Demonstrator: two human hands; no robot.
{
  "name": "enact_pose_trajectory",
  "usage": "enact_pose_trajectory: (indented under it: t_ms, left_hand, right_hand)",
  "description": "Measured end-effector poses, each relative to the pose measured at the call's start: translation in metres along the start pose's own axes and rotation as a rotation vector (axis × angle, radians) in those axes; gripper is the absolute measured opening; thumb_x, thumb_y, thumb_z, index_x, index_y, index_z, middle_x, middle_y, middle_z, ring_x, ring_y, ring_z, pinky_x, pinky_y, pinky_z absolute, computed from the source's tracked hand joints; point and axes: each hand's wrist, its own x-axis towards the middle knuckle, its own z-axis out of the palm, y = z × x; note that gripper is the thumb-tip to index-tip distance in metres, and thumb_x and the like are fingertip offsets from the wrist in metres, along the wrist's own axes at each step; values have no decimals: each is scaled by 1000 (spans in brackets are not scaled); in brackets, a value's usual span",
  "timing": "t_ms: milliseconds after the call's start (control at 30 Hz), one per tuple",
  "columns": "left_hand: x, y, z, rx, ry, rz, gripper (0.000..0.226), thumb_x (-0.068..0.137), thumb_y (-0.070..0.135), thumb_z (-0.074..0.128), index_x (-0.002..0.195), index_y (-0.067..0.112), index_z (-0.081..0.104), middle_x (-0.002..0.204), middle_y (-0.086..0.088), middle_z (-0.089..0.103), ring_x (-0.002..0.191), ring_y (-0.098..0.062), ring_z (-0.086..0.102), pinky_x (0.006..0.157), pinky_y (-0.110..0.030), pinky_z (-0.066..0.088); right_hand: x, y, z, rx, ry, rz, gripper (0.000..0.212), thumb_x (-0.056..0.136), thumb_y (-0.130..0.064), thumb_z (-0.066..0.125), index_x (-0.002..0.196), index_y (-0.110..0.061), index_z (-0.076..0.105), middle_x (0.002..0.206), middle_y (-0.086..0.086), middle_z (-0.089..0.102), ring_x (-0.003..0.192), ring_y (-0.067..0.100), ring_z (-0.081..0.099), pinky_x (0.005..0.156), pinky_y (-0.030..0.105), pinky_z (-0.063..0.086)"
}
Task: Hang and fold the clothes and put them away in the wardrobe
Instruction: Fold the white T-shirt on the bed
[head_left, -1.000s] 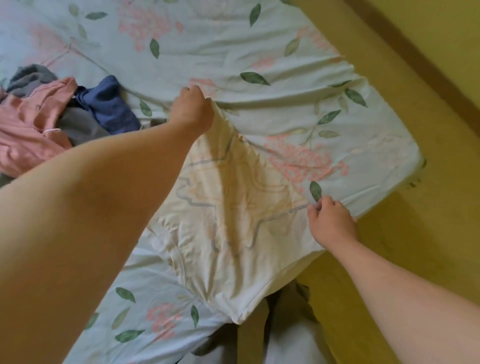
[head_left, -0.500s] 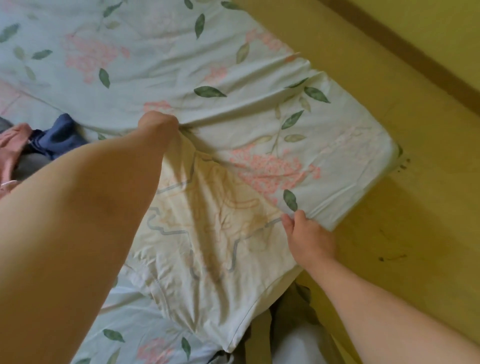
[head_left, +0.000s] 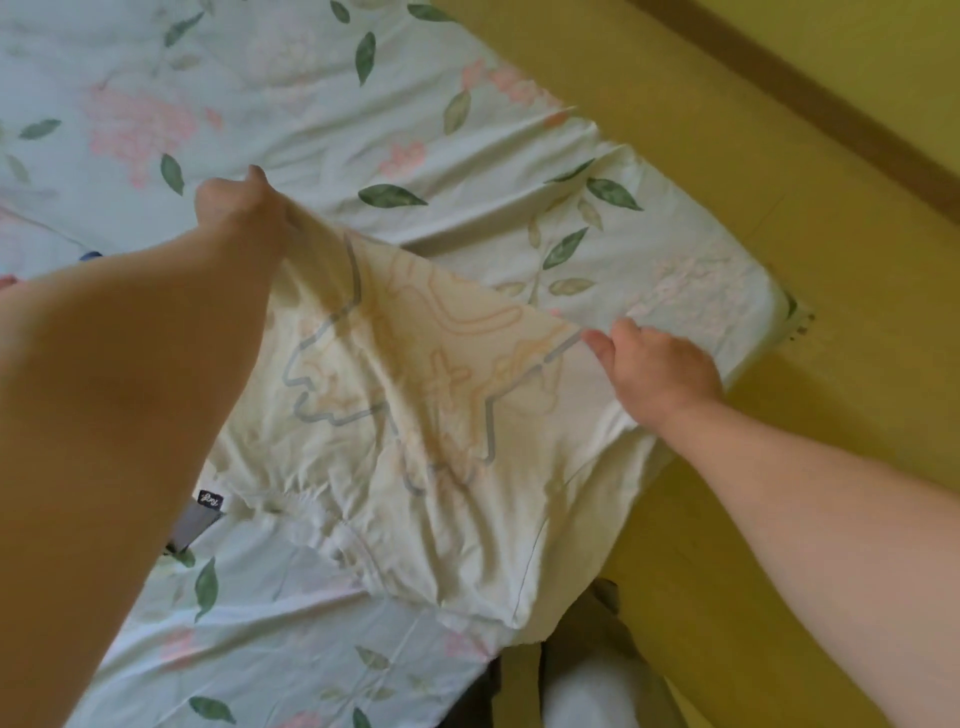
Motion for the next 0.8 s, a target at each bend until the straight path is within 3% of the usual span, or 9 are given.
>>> enact_pose_trajectory:
  t_ms: [67, 100, 200, 233, 367, 433, 633, 733, 800]
  left_hand:
    - [9, 10, 0, -31, -26, 14, 81, 98, 31, 54, 162, 18, 7, 151, -13, 46, 121, -36, 60, 62, -33, 48]
    - [13, 15, 3, 50, 43, 91, 90, 95, 29, 60, 161, 12, 1, 149, -12, 47, 120, -35, 60, 66, -34, 46]
    - [-3, 18, 10, -127, 172, 34, 66, 98, 42, 52, 152, 9, 32, 140, -15, 54, 126, -35, 54, 98, -40, 45]
    - [-20, 13, 12, -34, 197, 56, 61, 99, 48, 45, 146, 10, 40, 143, -14, 50, 131, -34, 49, 107, -44, 40]
    - [-93, -22, 52, 252, 194, 727, 61, 103, 54, 27, 154, 20, 28, 166, -3, 22, 151, -25, 21, 122, -46, 16]
    - [-123, -43, 74, 336, 93, 891, 65, 104, 56, 24, 159, 20, 22, 169, -1, 14, 155, -21, 12, 125, -44, 9]
    - [-154, -98, 125, 351, 13, 705, 74, 101, 68, 9, 163, 28, 1, 170, 5, -10, 155, -13, -14, 126, -42, -5]
    - [-152, -97, 133, 400, -8, 685, 74, 99, 71, 2, 161, 31, -8, 168, 7, -18, 153, -13, -22, 126, -45, -7]
    - [-153, -95, 132, 416, -16, 670, 75, 98, 70, -1, 160, 30, -11, 168, 5, -21, 153, -15, -24, 125, -48, -8]
  right_hand:
    - [19, 7, -13, -17, 25, 3, 54, 98, -65, 9, 90, -19, 36, 89, 13, 63, 69, 31, 47, 61, 37, 32]
    - [26, 10, -18, -27, 26, 18, 54, 99, -65, 9, 90, -19, 36, 90, 13, 63, 69, 30, 45, 61, 37, 31]
    - [36, 14, -21, -61, -8, 77, 55, 100, -65, 12, 91, -18, 39, 93, 13, 62, 72, 29, 46, 62, 37, 32]
    - [35, 14, -18, -50, -29, 113, 56, 100, -65, 13, 92, -18, 41, 94, 12, 62, 73, 30, 47, 63, 37, 33]
    - [16, 18, -2, 177, -15, 337, 58, 100, -68, 25, 94, -17, 52, 98, 14, 65, 80, 33, 55, 65, 37, 37]
    - [5, 20, 6, 279, 27, 397, 62, 97, -71, 31, 99, -15, 57, 99, 12, 66, 84, 33, 57, 65, 37, 38]
    - [0, 43, 12, 245, -55, 321, 51, 97, -68, 40, 92, -19, 52, 97, 12, 66, 84, 33, 57, 66, 37, 40]
    - [15, 56, 1, 284, -95, 268, 57, 98, -66, 43, 114, -15, 63, 115, 16, 67, 105, 38, 61, 81, 41, 50]
    - [19, 58, -4, 358, -99, 272, 47, 97, -64, 48, 97, -19, 64, 98, 7, 66, 100, 35, 59, 79, 38, 47]
